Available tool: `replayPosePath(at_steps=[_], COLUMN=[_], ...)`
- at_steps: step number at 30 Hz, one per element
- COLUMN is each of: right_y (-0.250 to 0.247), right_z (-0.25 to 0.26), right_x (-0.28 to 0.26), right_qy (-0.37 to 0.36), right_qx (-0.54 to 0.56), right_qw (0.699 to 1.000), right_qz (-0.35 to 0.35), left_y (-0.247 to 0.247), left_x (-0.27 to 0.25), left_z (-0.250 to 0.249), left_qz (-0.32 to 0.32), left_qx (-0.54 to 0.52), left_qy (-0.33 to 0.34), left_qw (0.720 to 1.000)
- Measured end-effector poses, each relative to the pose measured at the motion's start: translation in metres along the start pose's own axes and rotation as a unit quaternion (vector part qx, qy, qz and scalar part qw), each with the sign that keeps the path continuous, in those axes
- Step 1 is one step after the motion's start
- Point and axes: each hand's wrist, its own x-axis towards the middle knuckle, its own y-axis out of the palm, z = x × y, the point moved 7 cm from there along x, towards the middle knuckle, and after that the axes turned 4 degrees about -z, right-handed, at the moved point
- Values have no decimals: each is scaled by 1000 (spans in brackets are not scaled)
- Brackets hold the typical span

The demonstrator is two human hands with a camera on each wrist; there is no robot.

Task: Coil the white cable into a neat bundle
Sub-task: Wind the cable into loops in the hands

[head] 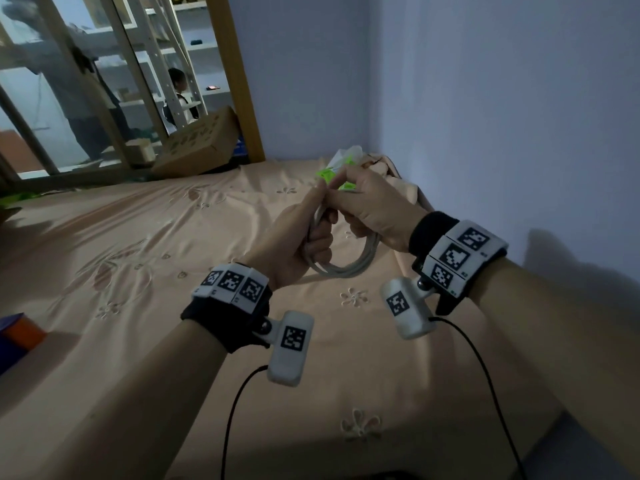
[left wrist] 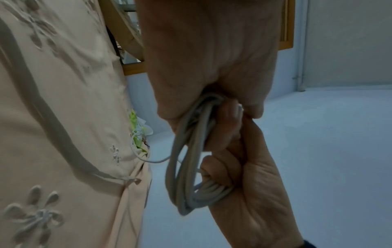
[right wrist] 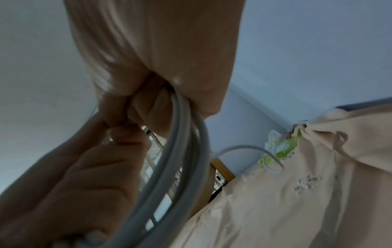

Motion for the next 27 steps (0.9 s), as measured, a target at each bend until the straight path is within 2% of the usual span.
replayPosePath(at_steps=[2, 5, 9, 13, 16, 18, 22, 24, 25, 27], right_y=[3, 1, -8, -8, -9, -12, -11, -7, -6, -5], right_z=[1, -2, -20, -26, -25, -20, -7, 0, 3, 6], right_x=[1, 0, -5, -3, 1, 2, 4, 6, 6, 6], right_qy=[8, 38, 91, 100, 94, 69, 26, 12, 10, 13], right_qx=[6, 117, 278, 345, 335, 291, 103, 25, 23, 91], right_qw=[1000, 992, 953, 926, 930, 947, 991, 998, 999, 995], right_qz=[12, 11, -79, -116, -119, -113, -80, -57, -47, -38], left_y=[-1, -2, -2, -1, -1, -1, -1, 0, -1, -1], left_x=[2, 2, 4, 3, 4, 5, 5, 5, 6, 6], left_z=[-2, -5, -6, -2, 0, 1, 2, 1, 0, -5], left_qz=[-17, -26, -31, -33, -25, -17, -23, -32, -38, -48], left_qx=[6, -25, -104, -129, -100, -84, 16, 31, 22, -18], left_qy=[19, 58, 101, 130, 128, 109, 65, 61, 64, 78], left_qw=[1000, 998, 989, 983, 986, 990, 997, 997, 997, 996])
